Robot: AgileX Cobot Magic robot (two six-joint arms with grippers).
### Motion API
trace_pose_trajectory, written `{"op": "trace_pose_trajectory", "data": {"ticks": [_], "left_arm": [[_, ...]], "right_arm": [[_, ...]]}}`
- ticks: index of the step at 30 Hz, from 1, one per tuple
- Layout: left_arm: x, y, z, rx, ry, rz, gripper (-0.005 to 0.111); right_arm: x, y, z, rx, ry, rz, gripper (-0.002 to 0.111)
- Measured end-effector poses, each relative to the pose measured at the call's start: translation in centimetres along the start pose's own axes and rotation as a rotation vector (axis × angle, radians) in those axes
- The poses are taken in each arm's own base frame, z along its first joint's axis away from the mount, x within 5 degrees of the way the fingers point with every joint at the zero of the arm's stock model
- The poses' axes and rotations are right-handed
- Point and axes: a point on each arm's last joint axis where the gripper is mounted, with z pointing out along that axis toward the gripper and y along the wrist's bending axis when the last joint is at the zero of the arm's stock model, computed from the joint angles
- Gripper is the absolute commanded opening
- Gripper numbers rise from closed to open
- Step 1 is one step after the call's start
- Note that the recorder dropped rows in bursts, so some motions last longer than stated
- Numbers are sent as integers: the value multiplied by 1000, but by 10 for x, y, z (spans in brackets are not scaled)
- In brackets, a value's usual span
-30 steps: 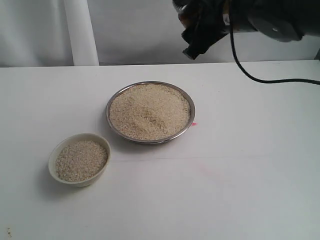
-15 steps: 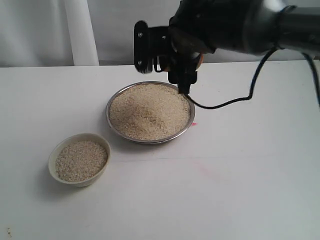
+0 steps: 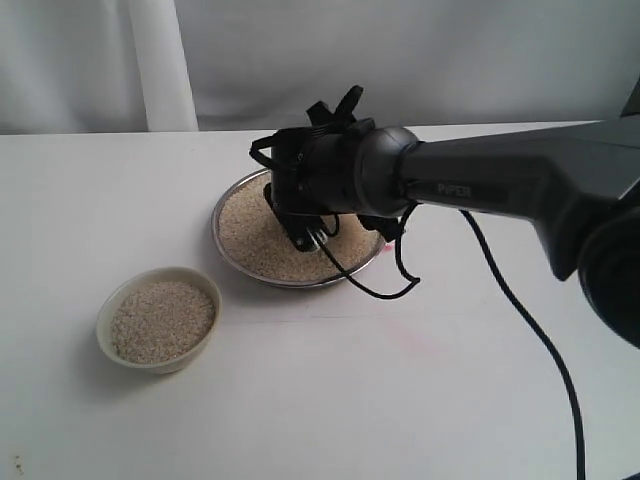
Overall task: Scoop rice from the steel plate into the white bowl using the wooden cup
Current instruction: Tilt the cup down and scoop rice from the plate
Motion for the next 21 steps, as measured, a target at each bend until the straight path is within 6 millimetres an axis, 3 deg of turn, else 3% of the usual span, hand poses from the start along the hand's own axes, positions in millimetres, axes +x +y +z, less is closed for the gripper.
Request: {"op": "trace_pose_trajectory", "data": {"ticks": [10, 15, 21], "left_arm": [[0, 0, 0, 0, 0, 0, 0], [0, 0, 0, 0, 0, 0, 0], [0, 0, 0, 0, 0, 0, 0]], "right_arm": [[-7, 3, 9, 20, 23, -105, 0], [-31, 13, 30, 8, 14, -142, 0], [-36, -3, 34, 39, 28, -98, 0]]}}
